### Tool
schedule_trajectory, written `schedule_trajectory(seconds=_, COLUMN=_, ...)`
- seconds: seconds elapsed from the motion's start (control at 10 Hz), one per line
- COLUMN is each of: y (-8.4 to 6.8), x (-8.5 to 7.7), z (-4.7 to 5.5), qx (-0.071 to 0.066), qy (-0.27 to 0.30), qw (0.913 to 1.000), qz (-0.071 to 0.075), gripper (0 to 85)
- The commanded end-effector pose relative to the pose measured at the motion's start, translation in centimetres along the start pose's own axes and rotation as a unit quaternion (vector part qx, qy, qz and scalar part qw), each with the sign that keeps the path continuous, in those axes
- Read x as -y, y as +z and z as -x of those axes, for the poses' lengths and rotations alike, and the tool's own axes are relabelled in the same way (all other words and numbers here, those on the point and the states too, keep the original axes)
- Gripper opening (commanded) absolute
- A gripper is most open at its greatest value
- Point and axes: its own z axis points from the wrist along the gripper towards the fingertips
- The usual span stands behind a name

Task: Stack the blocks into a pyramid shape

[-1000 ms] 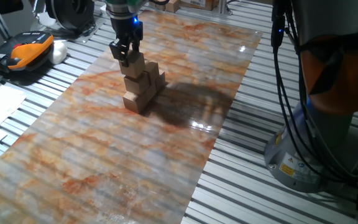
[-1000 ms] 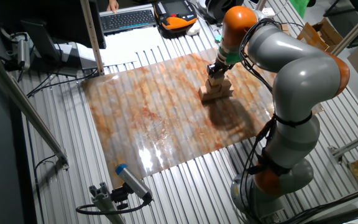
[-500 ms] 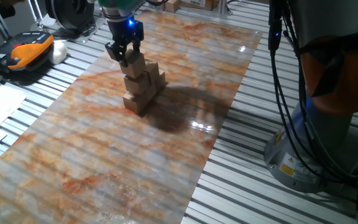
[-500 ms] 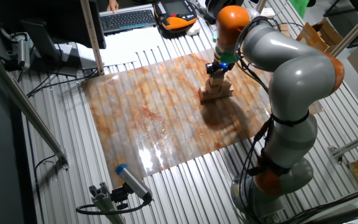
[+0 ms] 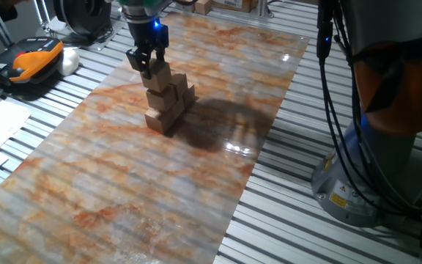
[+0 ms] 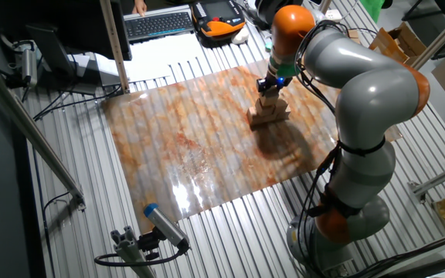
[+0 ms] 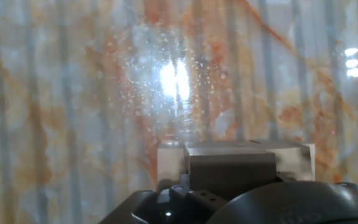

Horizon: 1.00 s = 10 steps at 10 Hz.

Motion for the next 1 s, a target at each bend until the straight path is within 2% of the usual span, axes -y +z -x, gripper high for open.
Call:
schedule_trajectory(seconds=0.0, y=-0.1, x=0.2, z=0.0, qx=0.0, qy=-0.002, qw=1.0, qz=-0.002, gripper=0.0)
schedule_trajectory(seconds=0.4, y=-0.9, x=1.5, z=0.3, qx=0.002, qy=-0.017, qw=0.9998, qz=-0.004, gripper=0.0)
schedule_trajectory(seconds=0.6, y=-0.6, x=1.8, z=0.2, qx=0.002, qy=-0.017, qw=0.9998, qz=-0.01, gripper=0.0)
schedule_trajectory(seconds=0.9, y=0.2, x=2.9, z=-0.2, qx=0.009, qy=-0.021, qw=0.9997, qz=-0.005, gripper=0.0)
